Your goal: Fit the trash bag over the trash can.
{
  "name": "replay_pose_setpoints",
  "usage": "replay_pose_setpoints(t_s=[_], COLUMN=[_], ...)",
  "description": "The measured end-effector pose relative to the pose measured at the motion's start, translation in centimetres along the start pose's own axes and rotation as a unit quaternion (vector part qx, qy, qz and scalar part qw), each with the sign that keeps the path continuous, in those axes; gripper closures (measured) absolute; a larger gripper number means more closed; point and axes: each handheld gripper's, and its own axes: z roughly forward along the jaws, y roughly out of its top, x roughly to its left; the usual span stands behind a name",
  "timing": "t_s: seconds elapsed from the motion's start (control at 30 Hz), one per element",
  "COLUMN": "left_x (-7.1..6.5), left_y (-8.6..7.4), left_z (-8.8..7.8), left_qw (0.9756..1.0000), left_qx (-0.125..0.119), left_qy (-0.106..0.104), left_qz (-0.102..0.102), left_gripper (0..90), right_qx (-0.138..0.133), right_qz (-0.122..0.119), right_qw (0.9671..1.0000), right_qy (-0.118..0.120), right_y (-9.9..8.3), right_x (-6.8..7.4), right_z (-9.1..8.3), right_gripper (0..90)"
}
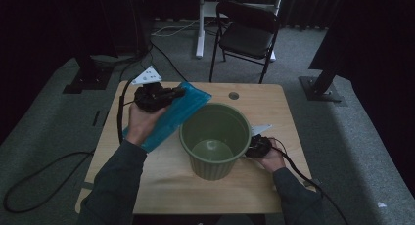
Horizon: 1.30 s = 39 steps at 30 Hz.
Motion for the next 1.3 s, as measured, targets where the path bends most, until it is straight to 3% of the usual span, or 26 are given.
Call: replay_pose_setpoints(t_s=[0.73, 1.3], left_x=[-3.3, -5.3], left_y=[3.2, 4.9], left_z=[2.1, 4.7], left_qw=[0.9986, 0.9967], left_qx=[-0.014, -0.013], left_qy=[-0.041, -0.072], left_qz=[0.031, 0.035], left_gripper=[89.0, 89.0], right_qx=[0.001, 0.000], right_qz=[-0.010, -0.014], right_qw=[0.9999, 0.9999], right_qy=[0.004, 0.007], right_y=[0.5, 0.8], right_x=[0.3, 0.5], right_z=[0.5, 0.7], right_gripper=[72.2, 72.2])
